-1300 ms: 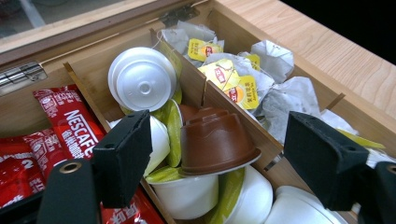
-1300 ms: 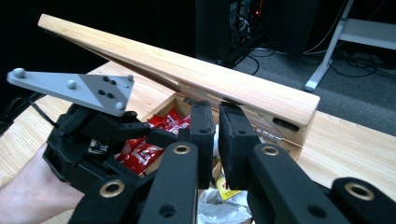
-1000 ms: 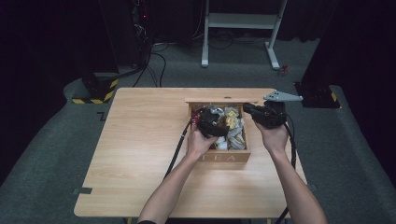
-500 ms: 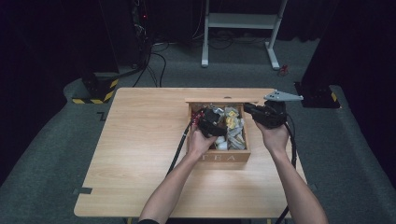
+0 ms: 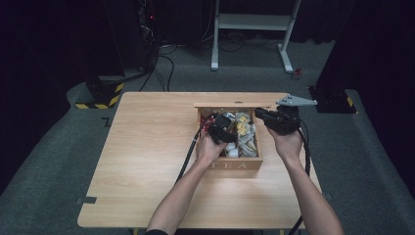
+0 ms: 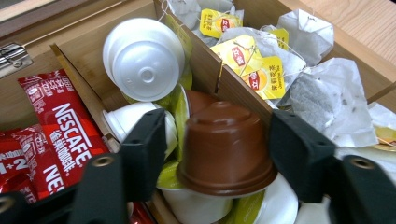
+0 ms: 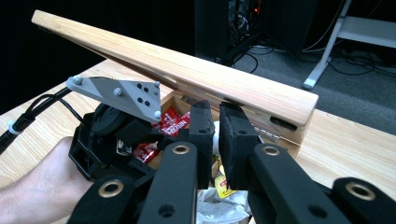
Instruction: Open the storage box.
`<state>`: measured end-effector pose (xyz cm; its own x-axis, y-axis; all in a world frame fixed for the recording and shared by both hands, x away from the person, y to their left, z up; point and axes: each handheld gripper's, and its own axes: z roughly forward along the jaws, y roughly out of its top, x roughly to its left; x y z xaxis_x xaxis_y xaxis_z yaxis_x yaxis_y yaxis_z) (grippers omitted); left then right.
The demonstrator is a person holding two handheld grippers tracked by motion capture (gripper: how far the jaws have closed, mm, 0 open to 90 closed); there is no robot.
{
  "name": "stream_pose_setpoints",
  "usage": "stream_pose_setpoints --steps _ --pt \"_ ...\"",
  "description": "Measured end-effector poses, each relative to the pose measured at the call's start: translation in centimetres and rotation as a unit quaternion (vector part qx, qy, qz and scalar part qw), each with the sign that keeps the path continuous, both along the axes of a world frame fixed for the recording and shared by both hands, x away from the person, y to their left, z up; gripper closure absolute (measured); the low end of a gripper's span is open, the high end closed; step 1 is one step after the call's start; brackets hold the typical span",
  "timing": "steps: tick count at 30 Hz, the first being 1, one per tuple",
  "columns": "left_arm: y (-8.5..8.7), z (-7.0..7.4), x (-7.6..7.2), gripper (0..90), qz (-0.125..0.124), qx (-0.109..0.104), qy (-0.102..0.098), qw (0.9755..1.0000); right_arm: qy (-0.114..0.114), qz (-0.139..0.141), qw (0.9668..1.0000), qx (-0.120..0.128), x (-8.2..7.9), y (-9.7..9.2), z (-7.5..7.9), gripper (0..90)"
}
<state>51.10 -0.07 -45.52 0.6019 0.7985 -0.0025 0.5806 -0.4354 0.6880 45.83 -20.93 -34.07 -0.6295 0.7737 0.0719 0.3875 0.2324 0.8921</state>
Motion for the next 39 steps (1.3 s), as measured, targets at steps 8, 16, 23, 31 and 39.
stream_pose_setpoints --steps 8,16,23,31,39 --pt "0.0 0.0 0.0 47.2 -0.001 0.000 0.001 1.0000 0.002 0.000 1.0000 -0.001 -0.1 0.1 0.0 83.1" --pt "0.2 0.1 -0.1 47.6 -0.005 -0.005 -0.004 1.0000 0.001 -0.001 1.0000 -0.001 -0.1 0.1 0.0 83.1" --pt "0.4 0.2 -0.4 47.8 -0.007 -0.011 -0.013 0.9998 0.001 -0.001 1.0000 -0.002 0.0 0.1 0.0 83.1" --pt "1.0 0.5 -0.8 47.9 -0.010 -0.028 -0.024 0.9993 0.000 -0.001 1.0000 -0.002 0.0 0.2 0.0 83.1" --pt "1.6 1.3 -1.4 48.0 -0.015 -0.050 -0.036 0.9980 0.001 0.000 1.0000 -0.004 0.0 0.3 -0.1 83.1"
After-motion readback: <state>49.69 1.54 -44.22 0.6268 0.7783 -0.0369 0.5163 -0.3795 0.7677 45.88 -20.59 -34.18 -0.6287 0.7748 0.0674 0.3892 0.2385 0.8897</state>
